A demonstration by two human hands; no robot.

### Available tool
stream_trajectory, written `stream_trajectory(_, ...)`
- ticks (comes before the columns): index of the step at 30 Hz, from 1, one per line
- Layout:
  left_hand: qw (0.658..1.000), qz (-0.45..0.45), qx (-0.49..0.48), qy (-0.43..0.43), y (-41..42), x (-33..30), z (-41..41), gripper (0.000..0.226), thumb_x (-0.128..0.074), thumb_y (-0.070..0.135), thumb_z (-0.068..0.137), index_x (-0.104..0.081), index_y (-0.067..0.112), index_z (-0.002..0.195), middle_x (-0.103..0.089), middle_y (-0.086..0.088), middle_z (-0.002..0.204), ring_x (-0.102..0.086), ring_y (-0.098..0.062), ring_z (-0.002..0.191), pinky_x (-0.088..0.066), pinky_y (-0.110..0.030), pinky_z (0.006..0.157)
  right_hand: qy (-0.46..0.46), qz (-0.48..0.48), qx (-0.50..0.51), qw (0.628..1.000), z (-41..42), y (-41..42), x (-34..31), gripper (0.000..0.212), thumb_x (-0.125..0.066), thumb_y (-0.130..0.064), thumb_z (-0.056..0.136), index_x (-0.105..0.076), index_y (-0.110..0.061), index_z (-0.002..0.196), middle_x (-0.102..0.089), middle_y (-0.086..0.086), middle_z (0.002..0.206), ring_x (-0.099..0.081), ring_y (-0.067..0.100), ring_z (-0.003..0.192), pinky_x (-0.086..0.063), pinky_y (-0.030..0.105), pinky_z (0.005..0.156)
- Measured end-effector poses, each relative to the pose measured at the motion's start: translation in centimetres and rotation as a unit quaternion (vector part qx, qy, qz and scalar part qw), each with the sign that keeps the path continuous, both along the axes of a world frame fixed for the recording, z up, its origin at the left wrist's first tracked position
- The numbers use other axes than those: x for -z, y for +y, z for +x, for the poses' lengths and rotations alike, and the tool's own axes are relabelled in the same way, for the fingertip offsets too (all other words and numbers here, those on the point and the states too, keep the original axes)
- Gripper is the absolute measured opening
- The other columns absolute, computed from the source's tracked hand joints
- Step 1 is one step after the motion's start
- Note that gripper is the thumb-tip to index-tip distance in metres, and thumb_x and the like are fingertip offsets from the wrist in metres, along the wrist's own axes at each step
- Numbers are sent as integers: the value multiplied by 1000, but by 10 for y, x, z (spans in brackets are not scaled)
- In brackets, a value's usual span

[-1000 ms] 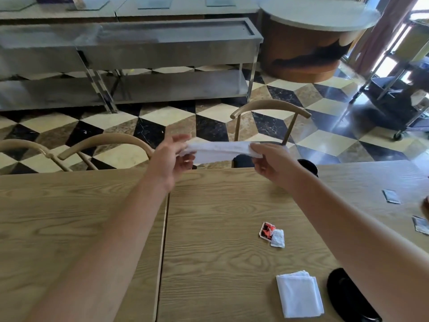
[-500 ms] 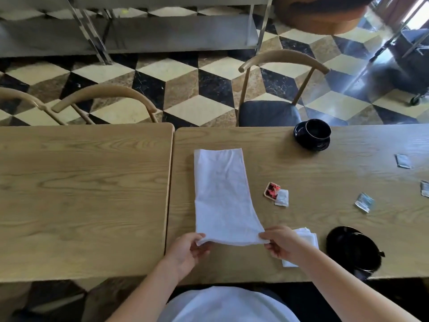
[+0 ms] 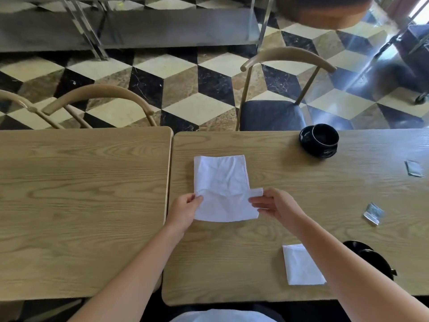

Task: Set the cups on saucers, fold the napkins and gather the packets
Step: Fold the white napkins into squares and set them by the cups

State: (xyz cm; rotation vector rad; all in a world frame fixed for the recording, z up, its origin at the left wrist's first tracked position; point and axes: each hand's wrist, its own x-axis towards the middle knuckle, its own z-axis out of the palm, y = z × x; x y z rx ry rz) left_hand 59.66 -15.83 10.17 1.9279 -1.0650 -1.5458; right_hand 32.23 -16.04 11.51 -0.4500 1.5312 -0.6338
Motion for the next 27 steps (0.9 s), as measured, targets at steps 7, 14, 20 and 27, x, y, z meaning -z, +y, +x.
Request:
stream_trajectory(7,999,-7,-26,-41,-88,32,1,42,-58,38,87,-63,-4,92,-60,-6,76,-55,-20,69,-38,-34,65,142,-66,-148,977,-7,-84,24,13,-71,-27,88,-78,-18,83,-72,-4,77,-59,12,63,-48,24,62)
stream_trajectory(14,998,33,-48,-29,-141,78,-5,38,-48,43,93,-61,7,100,-56,-2,84,-50,-18,77,-34,-34,72,171,-62,-170,968,6,-148,76,42,-61,-32,93,-66,6,109,-64,25,86,-51,19,75,-38,34,70)
stream_trajectory(20,992,14,-79,-101,-160,105,-15,27,-49,33,97,-43,17,75,-37,4,63,-30,-10,53,-22,-28,51,215,-48,-184,958,13,-172,108,35,-55,-27,95,-60,8,99,-54,5,78,-50,18,69,-37,31,63)
stream_trajectory(27,970,16,-70,-231,-167,118,-19,21,-55,31,95,-50,15,81,-47,6,62,-41,-13,54,-25,-30,47,319,-61,-225,919,17,-181,122,19,-56,-23,90,-50,-11,76,-52,3,69,-47,21,64,-31,29,48)
